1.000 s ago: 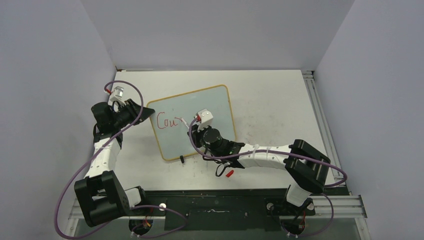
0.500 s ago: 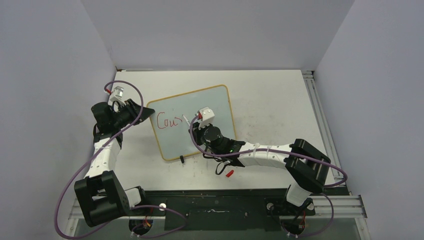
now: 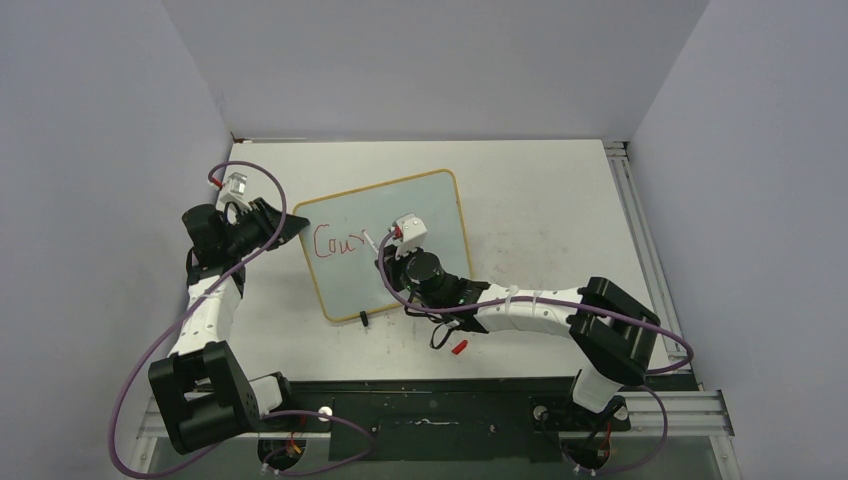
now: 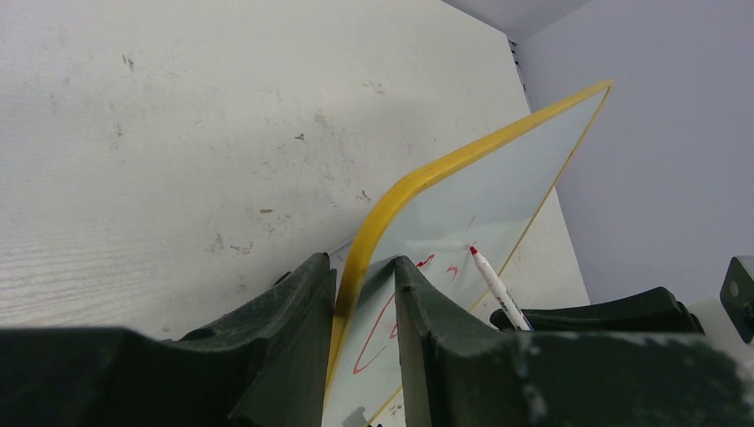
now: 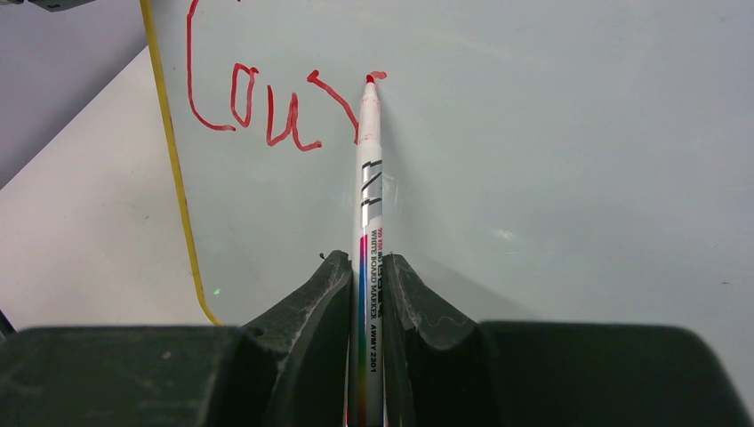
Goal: Write a sentence on the whiteboard
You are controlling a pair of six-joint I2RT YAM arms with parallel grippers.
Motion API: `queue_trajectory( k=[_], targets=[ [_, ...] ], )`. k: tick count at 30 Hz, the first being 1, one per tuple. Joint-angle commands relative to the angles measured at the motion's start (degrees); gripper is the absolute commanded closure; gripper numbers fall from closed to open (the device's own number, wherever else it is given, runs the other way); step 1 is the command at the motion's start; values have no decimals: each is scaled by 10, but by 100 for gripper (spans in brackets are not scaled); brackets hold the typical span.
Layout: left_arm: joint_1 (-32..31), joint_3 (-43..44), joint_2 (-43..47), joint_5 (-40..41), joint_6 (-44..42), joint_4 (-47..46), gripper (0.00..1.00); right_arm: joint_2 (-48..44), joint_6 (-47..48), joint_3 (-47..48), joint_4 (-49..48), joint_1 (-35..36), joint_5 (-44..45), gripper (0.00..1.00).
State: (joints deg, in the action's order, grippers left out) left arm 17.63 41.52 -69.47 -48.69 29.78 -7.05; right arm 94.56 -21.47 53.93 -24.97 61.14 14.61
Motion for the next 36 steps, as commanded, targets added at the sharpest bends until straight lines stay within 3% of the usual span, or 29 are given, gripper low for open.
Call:
queue_trajectory(
  k=[1,15,25,36],
  targets=[
    [2,13,1,-11,-4,-9,71,7,-7,-5,-9,5,1,95],
    [2,12,2,-10,-3,-9,71,-3,-19,-31,-6,15,2,95],
    [2,11,3,-10,-3,-9,71,-67,-4,-39,-5,26,21,95],
    [2,11,2,-9,-5,-9,71,-48,8,-20,-1,9,26,95]
  ],
)
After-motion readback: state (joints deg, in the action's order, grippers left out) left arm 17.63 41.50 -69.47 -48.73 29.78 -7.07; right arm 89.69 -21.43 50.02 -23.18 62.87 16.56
